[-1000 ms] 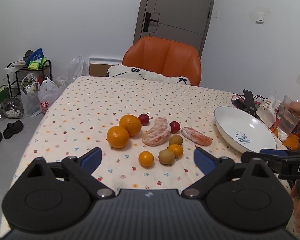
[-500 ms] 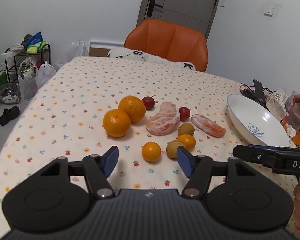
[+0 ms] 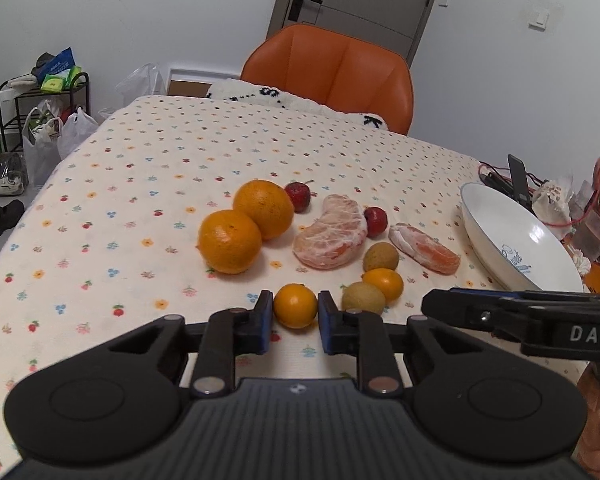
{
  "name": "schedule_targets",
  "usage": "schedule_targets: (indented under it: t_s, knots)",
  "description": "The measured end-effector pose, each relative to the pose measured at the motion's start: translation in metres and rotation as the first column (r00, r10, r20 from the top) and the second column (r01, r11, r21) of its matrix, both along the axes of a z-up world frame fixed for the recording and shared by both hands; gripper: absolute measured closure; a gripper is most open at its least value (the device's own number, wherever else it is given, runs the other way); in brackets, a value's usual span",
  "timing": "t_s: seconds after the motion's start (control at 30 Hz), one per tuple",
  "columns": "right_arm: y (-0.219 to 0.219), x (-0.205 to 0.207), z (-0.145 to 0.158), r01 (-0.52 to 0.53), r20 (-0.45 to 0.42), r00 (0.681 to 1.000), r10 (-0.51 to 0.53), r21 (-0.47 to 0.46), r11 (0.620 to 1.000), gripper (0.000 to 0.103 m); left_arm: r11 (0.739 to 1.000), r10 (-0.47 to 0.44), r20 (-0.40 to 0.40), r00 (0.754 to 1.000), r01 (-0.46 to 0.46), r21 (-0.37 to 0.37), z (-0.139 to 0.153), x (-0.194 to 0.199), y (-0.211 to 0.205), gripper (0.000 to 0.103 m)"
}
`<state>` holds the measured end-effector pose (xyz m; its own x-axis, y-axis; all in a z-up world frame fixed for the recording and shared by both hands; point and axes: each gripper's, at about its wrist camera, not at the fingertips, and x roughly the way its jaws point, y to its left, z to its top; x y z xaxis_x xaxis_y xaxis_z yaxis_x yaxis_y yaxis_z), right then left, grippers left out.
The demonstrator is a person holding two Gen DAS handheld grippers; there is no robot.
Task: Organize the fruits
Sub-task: 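Grasp a small mandarin with the left tool while the right tool grasps a brown kiwi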
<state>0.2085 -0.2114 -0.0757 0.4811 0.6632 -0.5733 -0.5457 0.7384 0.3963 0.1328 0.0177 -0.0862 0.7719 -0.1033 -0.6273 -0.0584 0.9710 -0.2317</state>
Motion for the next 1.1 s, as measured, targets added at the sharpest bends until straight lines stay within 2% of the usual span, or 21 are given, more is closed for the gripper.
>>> schedule_targets:
  t_s: [0.17,0.53,0.6,0.63,1.1]
  knots:
    - [0.016,0.002,-0.002,-0.032,-0.016,0.999,0.032,0.0,0.999,0.067,1.0,0.017,0.002,1.0,-0.017,0.0,0.004,-0.003,0.013,0.081]
    - [0.04,0.01,-0.008,-0.025,-0.031,0.999,0.024,-0.029,0.999,0.067,1.0,0.028,0.01,1.0,-0.028,-0.009,0.007,-0.009,0.028,0.081]
    - [0.043,0.01,-0.009,-0.027,-0.021,0.999,0.026,-0.036,0.999,0.07,1.0,0.028,0.012,1.0,-0.028,-0.014,0.008,-0.01,0.029,0.081]
    - [0.044,0.01,-0.009,-0.025,-0.019,1.0,0.024,-0.043,0.999,0.078,0.999,0.029,0.013,0.999,-0.029,-0.016,0.008,-0.01,0.03,0.081]
    - [0.019,0.002,0.01,-0.002,0.034,0.999,0.002,0.012,1.0,0.078,1.0,0.02,0.05,0.999,-0.019,-0.009,0.021,-0.016,0.02,0.081]
